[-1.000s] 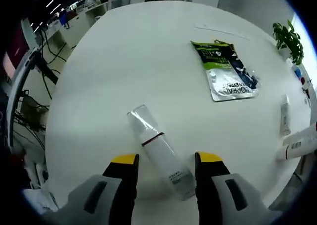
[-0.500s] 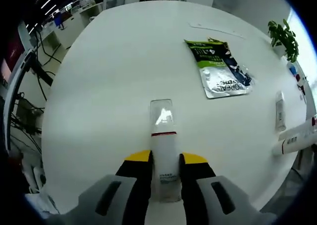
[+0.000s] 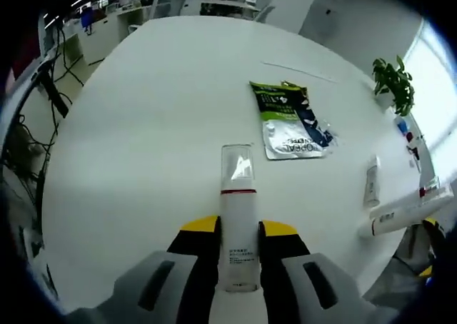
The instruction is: Arrange the skincare products in the storage area until every visible bottle or jar stands upright without overlapping.
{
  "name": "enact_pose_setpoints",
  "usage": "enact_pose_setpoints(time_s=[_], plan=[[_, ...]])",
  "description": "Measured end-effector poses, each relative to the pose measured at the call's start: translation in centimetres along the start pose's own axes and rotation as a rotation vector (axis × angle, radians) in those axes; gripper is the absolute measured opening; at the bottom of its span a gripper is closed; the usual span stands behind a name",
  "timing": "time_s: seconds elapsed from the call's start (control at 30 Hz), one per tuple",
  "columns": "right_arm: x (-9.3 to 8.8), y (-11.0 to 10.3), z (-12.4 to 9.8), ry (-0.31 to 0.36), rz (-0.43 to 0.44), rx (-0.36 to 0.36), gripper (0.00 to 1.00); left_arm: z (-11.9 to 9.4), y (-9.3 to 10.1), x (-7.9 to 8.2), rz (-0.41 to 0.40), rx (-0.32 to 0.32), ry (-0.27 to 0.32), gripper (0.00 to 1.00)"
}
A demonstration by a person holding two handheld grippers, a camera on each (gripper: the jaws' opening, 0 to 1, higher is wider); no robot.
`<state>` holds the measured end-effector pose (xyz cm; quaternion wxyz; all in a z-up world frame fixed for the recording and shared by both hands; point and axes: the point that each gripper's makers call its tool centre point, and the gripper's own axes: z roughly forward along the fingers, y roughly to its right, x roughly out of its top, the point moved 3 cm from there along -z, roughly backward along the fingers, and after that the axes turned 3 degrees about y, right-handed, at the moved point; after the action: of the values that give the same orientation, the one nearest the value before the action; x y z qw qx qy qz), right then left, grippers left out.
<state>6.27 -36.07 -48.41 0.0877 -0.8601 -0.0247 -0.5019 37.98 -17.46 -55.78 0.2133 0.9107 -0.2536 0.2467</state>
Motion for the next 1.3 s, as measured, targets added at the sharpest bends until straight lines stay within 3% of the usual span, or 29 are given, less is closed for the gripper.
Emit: enact_pose_setpoints(time_s=[0.1, 0.3, 0.5, 0.57, 0.63, 0.7, 0.77, 0.97, 1.3], plan=[[0.0, -0.1, 0.0, 0.002, 0.001, 0.008, 0.82, -1.0, 0.5, -0.6, 0.007, -0.026, 0.023, 0.23], [0.0, -0.3, 0.0, 0.001, -0.011, 0.021, 0.82, -2.5, 2.0, 0.0, 0.016, -0.117, 0.115, 0.23], [0.1, -0.7, 0.0, 0.000, -0.016, 0.040, 0.81, -4.8, 4.7, -0.1, 0.023, -0.204, 0.181, 0.23], [0.1, -0.8, 0.0, -0.001, -0.021, 0.045, 0.81, -4.5, 4.9, 0.1, 0.033, -0.223, 0.205, 0.23], [0.1, -0.8, 0.0, 0.001, -0.023, 0.049, 0.81, -5.8, 6.7, -0.4, 0.043, -0.247, 0.232, 0.23], [0.1, -0.9, 0.0, 0.002, -0.022, 0.054, 0.81, -5.0, 7.3, -0.1, 0.056, -0.277, 0.257, 0.23], [0.2, -1.0, 0.0, 0.004, -0.021, 0.059, 0.81, -6.7, 8.9, -0.9, 0.082, -0.319, 0.283, 0.23], [0.2, -1.2, 0.0, 0.005, -0.026, 0.071, 0.80, -9.5, 11.3, -1.0, 0.077, -0.405, 0.369, 0.23], [0.7, -1.7, -0.1, 0.032, -0.006, 0.106, 0.77, -12.6, 14.7, -1.5, 0.057, -0.521, 0.431, 0.23]])
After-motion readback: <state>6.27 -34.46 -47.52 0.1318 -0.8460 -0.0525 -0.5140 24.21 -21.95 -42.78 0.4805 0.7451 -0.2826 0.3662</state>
